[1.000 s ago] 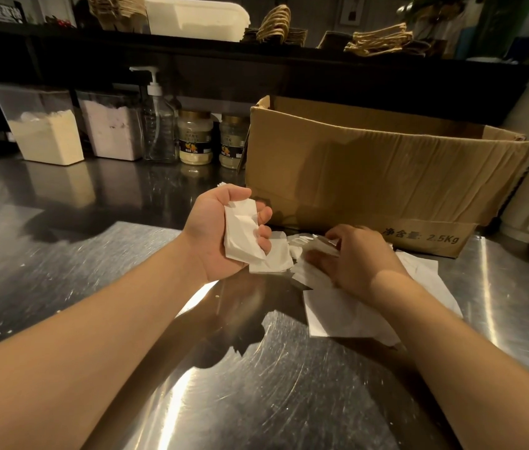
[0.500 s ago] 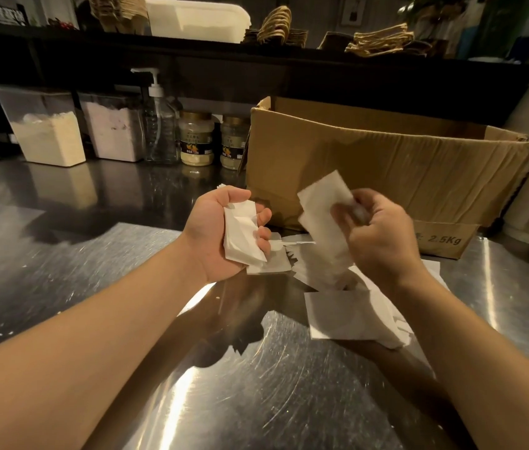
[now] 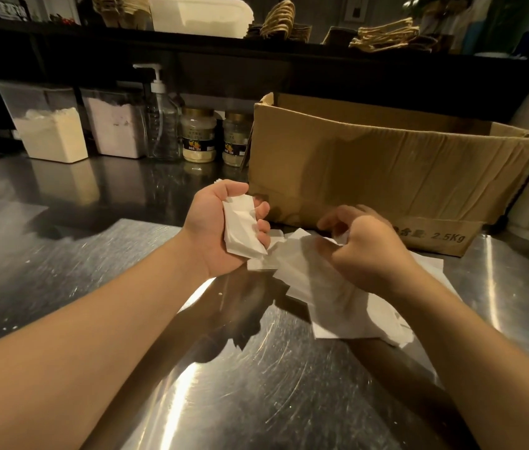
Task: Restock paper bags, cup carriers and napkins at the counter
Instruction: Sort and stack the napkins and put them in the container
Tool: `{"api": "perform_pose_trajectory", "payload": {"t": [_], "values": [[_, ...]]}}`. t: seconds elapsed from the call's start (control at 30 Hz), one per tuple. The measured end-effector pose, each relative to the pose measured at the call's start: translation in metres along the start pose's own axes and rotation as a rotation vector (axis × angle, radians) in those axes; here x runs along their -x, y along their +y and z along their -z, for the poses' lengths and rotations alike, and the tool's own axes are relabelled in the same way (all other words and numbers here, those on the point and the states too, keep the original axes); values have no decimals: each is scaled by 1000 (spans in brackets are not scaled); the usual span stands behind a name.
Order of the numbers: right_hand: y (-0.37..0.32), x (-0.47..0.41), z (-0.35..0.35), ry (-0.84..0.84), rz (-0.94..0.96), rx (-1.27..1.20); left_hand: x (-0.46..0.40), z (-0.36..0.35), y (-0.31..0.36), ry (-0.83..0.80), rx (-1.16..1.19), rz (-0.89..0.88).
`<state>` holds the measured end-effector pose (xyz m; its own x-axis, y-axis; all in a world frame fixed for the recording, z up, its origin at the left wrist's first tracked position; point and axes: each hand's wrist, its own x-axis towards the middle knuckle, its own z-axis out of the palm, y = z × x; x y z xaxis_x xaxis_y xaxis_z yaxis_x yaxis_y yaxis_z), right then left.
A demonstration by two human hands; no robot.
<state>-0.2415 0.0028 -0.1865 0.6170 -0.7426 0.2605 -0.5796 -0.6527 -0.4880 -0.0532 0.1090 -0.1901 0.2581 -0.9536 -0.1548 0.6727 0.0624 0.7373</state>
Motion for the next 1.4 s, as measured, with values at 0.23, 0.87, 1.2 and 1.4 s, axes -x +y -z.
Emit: {"api": "perform_pose_trajectory", "payload": {"t": [0.23,0.87,1.2,1.4], "values": [[-16,8,-1,-310,28,350,0,0,1,6,-13,1],[-14,8,-2,-165,60,371,0,0,0,11,-18,13],[-12,9,0,197,39,-316,1,-3,-2,52,-45,1],[-19,12,11,-78,-56,-903,4,-7,-3,26,-137,-21]]}}
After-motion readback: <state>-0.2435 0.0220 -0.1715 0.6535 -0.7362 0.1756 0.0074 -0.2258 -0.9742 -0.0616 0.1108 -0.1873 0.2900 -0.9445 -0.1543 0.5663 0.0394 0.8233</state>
